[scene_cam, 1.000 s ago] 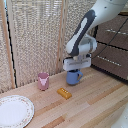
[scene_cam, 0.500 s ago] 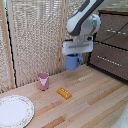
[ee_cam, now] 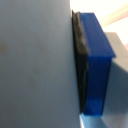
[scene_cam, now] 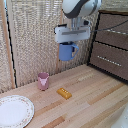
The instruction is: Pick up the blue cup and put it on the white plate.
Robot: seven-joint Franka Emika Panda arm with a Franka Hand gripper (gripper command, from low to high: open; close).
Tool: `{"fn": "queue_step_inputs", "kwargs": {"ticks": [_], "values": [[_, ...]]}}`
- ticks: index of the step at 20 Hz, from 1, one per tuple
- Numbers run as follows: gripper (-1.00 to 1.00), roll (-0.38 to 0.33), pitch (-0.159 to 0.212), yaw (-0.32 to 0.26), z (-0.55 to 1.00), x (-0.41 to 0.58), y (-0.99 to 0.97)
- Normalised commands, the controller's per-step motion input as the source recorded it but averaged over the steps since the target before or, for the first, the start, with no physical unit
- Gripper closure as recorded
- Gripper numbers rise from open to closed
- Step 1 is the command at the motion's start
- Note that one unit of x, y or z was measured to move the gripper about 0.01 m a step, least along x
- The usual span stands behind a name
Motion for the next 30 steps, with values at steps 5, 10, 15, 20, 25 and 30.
{"fn": "queue_step_inputs", "kwargs": {"ticks": [5,10,15,20,25,30], "values": [[1.00,0.000,0.054,0.000,0.40,0.042,0.94],[1.00,0.000,0.062,0.003,0.12,0.189,0.97],[1.00,0.000,0.039,0.008,0.01,0.253,0.97],[1.00,0.000,0.029,0.007,0.00,0.276,0.96],[1.00,0.000,0.032,0.012,-0.01,0.278,0.97],[1.00,-0.036,0.042,0.019,-0.21,0.252,0.94]]}}
